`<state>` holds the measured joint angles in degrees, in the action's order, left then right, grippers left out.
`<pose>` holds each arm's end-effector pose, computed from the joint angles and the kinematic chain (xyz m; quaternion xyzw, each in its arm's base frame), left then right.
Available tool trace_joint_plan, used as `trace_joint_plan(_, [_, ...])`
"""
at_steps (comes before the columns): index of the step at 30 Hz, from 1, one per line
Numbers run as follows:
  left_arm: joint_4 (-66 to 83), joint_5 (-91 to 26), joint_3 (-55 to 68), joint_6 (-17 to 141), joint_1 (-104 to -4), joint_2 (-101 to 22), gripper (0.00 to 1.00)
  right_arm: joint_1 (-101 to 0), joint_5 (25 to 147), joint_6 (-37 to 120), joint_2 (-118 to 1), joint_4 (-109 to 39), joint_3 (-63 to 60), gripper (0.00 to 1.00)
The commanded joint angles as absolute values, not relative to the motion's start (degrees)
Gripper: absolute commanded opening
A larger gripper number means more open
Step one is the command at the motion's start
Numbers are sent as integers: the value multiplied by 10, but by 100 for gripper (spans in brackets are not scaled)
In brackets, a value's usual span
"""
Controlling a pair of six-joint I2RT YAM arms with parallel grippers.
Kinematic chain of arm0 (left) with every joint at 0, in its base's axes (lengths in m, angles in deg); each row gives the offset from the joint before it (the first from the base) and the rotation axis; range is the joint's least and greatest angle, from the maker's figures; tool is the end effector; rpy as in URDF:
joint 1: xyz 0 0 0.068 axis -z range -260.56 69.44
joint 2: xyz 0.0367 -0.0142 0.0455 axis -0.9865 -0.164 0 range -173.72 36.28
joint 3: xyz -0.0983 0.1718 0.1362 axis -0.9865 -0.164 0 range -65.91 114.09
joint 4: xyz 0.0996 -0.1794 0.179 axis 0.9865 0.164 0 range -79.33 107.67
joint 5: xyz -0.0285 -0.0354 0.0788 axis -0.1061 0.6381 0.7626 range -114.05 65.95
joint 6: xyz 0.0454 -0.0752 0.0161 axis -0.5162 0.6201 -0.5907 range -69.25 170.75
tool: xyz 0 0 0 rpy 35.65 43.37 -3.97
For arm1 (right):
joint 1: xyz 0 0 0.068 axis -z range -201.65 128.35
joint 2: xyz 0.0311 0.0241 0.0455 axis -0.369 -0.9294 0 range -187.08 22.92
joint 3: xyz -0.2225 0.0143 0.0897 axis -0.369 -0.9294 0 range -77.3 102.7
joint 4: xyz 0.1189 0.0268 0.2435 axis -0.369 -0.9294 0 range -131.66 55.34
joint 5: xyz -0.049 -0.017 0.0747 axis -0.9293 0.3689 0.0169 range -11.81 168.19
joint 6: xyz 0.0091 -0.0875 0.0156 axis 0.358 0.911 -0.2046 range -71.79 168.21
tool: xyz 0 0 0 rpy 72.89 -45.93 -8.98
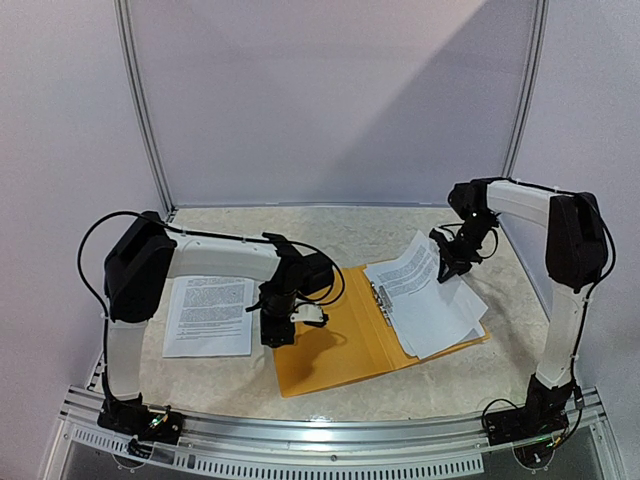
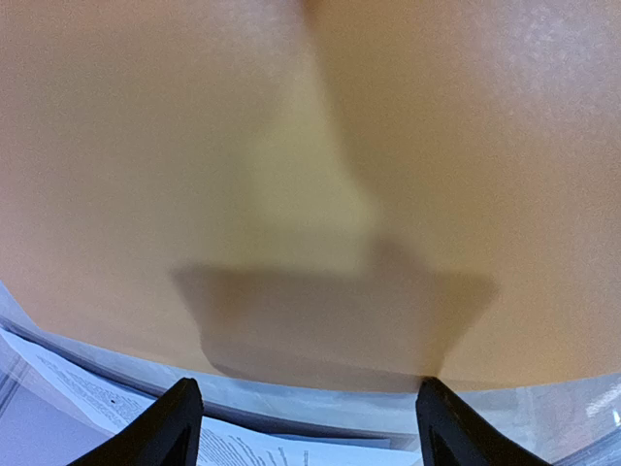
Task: Put the files into the folder
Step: Place the file in the spring clip on the folder.
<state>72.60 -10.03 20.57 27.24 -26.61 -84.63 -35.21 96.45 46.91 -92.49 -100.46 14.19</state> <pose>0.2316 -0.2854 0.0652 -0.6253 -0.7688 -0.1321 0.0211 0.3621 0.1129 0.1227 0.1057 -0.9817 -0.1576 0.0182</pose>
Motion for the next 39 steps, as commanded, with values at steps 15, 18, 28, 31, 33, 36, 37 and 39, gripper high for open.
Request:
trace_joint_plan(15, [706, -122, 182, 272, -242, -905, 79, -306, 1064, 451, -914, -920, 81, 0])
trace_joint_plan(18, [707, -121, 183, 271, -242, -906, 79, -306, 1071, 454, -915, -918, 72, 0])
trace_joint_plan(28, [706, -121, 183, 270, -241, -906, 79, -306, 1107, 498, -916, -935, 52, 0])
trace_joint_plan(31, [707, -121, 183, 270, -241, -907, 79, -306, 1105, 503, -915, -938, 53, 0])
trace_joint_plan(33, [707, -121, 184, 270, -241, -907, 78, -306, 1099, 504, -916, -938, 56, 1])
trace_joint_plan(36, [708, -123, 184, 270, -241, -908, 79, -307, 1084, 501, -917, -943, 64, 15])
trace_joint_plan(37, [708, -124, 183, 270, -240, -908, 79, -307, 1080, 501, -918, -946, 67, 22])
trace_joint_plan(39, [709, -125, 185, 269, -240, -909, 79, -306, 1068, 501, -921, -952, 73, 35])
